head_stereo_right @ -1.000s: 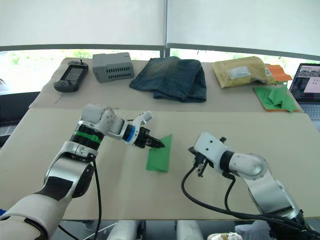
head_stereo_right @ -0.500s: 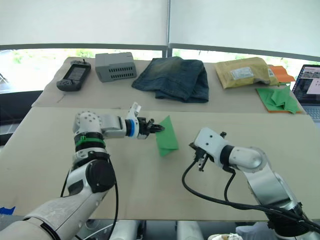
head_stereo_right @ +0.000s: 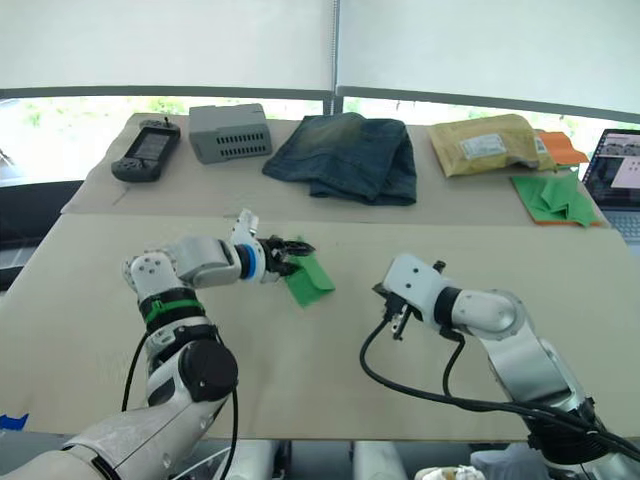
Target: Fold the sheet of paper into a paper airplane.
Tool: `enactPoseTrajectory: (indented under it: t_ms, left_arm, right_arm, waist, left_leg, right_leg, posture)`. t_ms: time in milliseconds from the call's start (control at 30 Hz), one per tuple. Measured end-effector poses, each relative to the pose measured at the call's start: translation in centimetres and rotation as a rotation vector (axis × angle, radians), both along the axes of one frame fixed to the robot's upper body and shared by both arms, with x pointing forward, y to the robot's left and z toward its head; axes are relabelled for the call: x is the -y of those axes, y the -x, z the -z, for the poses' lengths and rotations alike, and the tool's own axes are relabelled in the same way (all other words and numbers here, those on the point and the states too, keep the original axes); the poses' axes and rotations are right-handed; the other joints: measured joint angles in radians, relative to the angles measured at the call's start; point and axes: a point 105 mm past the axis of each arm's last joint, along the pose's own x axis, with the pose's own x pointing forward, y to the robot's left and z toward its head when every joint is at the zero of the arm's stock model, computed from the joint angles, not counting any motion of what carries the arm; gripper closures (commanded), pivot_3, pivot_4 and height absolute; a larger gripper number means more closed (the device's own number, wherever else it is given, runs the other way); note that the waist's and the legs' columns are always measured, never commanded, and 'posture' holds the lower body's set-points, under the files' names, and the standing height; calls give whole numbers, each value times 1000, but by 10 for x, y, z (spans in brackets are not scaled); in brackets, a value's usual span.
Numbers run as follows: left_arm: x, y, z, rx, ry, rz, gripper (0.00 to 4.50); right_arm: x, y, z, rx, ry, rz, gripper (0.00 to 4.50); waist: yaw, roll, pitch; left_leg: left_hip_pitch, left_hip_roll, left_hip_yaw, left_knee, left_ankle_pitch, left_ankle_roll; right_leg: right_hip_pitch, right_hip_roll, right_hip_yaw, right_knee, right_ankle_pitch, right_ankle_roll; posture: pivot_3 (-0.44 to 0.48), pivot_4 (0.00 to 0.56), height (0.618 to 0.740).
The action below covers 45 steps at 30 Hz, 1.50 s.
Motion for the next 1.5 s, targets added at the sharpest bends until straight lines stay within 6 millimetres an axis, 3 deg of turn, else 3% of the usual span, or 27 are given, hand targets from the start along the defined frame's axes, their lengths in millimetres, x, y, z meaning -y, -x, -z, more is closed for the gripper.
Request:
enactPoseTrajectory:
  t_ms: [33, 133, 267, 433, 500, 567, 600, 700, 867, 1000, 1300, 1500]
  left_arm:
    - [-6, 1, -2, 16, -3, 17, 20]
    - [-47, 2, -16, 90, -111, 32, 20]
    - [-95, 20, -31, 164, -170, 66, 0]
    - [-111, 46, -48, 307, -192, 143, 0]
    - [-123, 56, -56, 435, -324, 166, 0]
    - [-130, 65, -50, 507, -411, 213, 0]
    - [-130, 69, -44, 534, -432, 246, 0]
    - [-125, 79, -31, 653, -469, 358, 0]
    - [-127, 82, -31, 804, -555, 419, 0]
    - [-127, 84, -24, 843, -588, 438, 0]
    - [-124, 84, -27, 965, -630, 496, 0]
    - [-112, 88, -29, 941, -453, 529, 0]
  right_arm:
    - [-4, 1, 0, 1, -7, -12, 4500]
    - [-15, 1, -2, 2, -50, -32, 4500]
    - [-32, -3, -5, -16, -167, -14, 3331]
    - [-59, -8, -4, -51, -257, -22, 1500]
    - [-71, -16, -1, -71, -293, 0, 698]
    - [-80, -20, 1, -89, -317, 17, 100]
    - [-83, -23, 1, -99, -337, 35, 44]
    - [-95, -30, 0, -111, -371, 70, 44]
    - [-102, -35, 11, -157, -371, 125, 44]
    - [-102, -38, 17, -178, -371, 160, 1195]
    - [-98, -36, 23, -190, -315, 146, 4360]
    - [-68, -28, 23, -98, -97, -23, 4483]
  waist:
    - [-4, -1, 0]
    - [-23, -1, 1]
    - [-26, 1, 1]
    - [-18, -2, 2]
    - [-20, -1, 2]
    - [-22, 1, 2]
    - [-23, 1, 3]
    - [-19, 1, 3]
    - [-16, 1, 3]
    - [-23, 1, 3]
    - [-25, 1, 3]
    - [-23, 1, 4]
  left_leg:
    - [0, 1, 0, 0, 0, -1]
    - [2, 2, -2, -2, 2, -5]
    - [3, 1, -3, -4, 3, -5]
    - [-1, 1, -3, -2, 3, -6]
    - [-1, 1, -1, -4, 3, -6]
    - [0, 1, 1, -5, 3, -6]
    - [0, 2, 2, -7, 3, -7]
    - [-3, 4, 6, -10, 6, -10]
    - [-4, 9, 8, -10, 6, -10]
    - [-5, 9, 8, -10, 6, -9]
    - [-5, 11, 8, -10, 6, -9]
    - [-6, 11, 8, -9, 6, -8]
  right_leg:
    - [-1, 1, 0, 2, 1, -1]
    - [-2, 4, 0, 4, 1, -3]
    - [-2, 3, -1, 5, 0, -4]
    - [-4, 1, -2, 2, 1, -5]
    - [-5, 1, -1, 2, 1, -7]
    - [-6, 1, -1, 2, 0, -9]
    - [-7, 1, -1, 2, -1, -10]
    - [-10, 3, -3, 2, -2, -13]
    - [-11, 4, -6, 2, -3, -14]
    - [-11, 4, -5, 2, -3, -13]
    - [-11, 6, -6, 2, -3, -13]
    - [-11, 6, -6, 1, -6, -7]
  posture:
    - [0, 150, 728]
    - [0, 150, 728]
    - [0, 150, 728]
    - [0, 150, 728]
    - [0, 150, 728]
    - [0, 150, 728]
    - [0, 150, 728]
    - [0, 150, 728]
    - [0, 150, 728]
    - [0, 150, 728]
    - [0, 150, 728]
    - [0, 150, 728]
